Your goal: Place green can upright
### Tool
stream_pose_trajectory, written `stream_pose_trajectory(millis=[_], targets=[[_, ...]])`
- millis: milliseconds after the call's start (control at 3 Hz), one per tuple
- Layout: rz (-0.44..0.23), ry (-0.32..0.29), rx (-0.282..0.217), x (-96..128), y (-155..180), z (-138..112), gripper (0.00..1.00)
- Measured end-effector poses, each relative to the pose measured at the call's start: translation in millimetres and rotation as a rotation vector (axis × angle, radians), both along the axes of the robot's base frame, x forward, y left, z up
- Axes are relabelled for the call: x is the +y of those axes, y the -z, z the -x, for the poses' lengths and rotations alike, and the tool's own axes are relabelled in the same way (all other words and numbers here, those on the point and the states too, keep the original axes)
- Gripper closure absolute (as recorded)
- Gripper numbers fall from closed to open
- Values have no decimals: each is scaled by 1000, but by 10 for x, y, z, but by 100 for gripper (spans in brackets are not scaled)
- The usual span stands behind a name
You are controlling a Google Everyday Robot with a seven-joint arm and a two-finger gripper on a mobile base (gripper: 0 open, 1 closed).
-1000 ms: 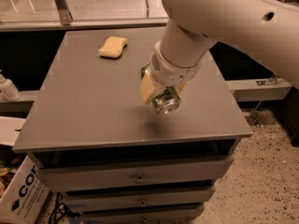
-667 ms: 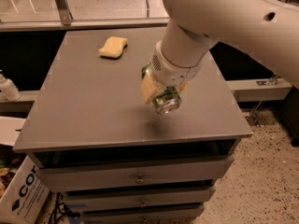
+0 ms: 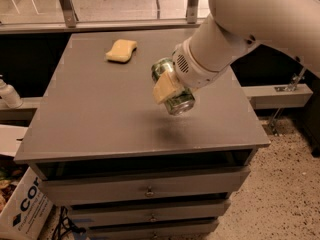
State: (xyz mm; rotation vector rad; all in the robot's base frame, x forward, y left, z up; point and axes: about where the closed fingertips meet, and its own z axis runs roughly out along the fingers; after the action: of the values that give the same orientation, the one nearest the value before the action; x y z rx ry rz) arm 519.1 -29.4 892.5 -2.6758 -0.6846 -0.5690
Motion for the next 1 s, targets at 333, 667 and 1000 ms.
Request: stream_pose_trajectory(millis=[333,667,1000], targets=[[-110,-107,-55,-3,20,-185,100],[-210,-213,-116,32,86,-323,100],[-183,-276,-148,43,114,-312,100]])
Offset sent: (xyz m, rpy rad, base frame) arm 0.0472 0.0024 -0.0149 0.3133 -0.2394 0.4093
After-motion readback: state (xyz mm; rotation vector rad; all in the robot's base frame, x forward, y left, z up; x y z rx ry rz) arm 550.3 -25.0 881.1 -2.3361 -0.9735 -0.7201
